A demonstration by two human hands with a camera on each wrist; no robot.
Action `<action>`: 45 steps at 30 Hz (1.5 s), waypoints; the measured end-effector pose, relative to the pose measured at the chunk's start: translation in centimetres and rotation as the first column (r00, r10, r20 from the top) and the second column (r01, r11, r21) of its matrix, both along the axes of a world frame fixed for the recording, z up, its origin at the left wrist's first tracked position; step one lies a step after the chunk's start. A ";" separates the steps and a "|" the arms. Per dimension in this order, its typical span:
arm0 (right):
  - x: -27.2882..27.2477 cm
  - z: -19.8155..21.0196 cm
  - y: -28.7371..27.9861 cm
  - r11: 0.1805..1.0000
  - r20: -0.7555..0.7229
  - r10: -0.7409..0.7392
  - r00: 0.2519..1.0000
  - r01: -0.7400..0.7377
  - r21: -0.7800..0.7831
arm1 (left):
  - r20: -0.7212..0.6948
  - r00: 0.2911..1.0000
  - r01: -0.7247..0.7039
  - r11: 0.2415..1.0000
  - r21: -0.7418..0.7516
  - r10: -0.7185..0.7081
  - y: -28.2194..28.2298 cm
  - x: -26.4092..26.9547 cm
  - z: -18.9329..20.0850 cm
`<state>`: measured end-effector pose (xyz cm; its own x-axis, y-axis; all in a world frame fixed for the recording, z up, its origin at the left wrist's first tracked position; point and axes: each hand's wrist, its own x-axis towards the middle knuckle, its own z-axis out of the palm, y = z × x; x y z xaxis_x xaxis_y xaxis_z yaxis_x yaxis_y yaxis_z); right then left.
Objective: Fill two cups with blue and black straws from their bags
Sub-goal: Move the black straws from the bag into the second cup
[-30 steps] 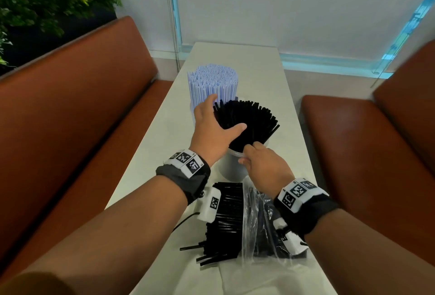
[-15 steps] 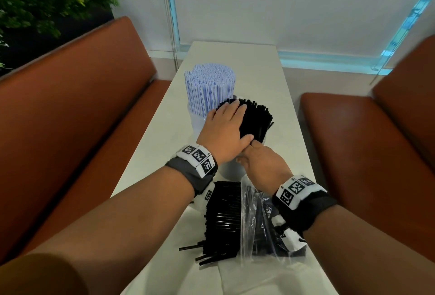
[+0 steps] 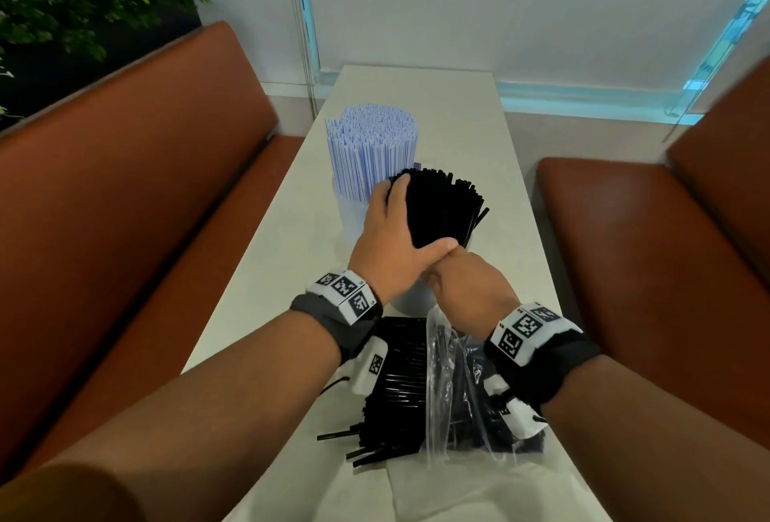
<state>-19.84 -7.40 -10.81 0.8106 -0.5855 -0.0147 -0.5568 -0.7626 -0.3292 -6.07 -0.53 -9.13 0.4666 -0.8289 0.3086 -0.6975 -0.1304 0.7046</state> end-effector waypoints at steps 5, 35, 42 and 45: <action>-0.1 0.1 0.3 0.998 -0.116 -0.008 0.993 0.002 -0.059 | 0.079 0.992 0.094 0.993 0.075 -0.100 -4.0 -0.9 1.3; -0.3 2.0 0.6 1.000 -0.109 -0.020 0.994 0.021 0.011 | 0.420 0.873 0.186 0.965 0.186 -0.249 -3.4 1.0 5.4; -2.7 1.5 5.6 0.985 0.179 -0.150 0.972 0.163 -0.057 | 0.257 0.962 0.116 0.992 -0.054 -0.098 2.3 1.7 5.6; -3.1 -0.6 6.7 0.964 -0.128 -0.263 0.956 0.266 0.009 | 0.157 0.987 0.045 0.997 -0.060 -0.035 4.4 1.9 4.1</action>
<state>-22.90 -0.69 -11.40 0.6175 -0.7768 -0.1239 -0.7754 -0.5746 -0.2621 -4.17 3.86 -5.00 0.3755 -0.8223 0.4276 -0.8032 -0.0585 0.5928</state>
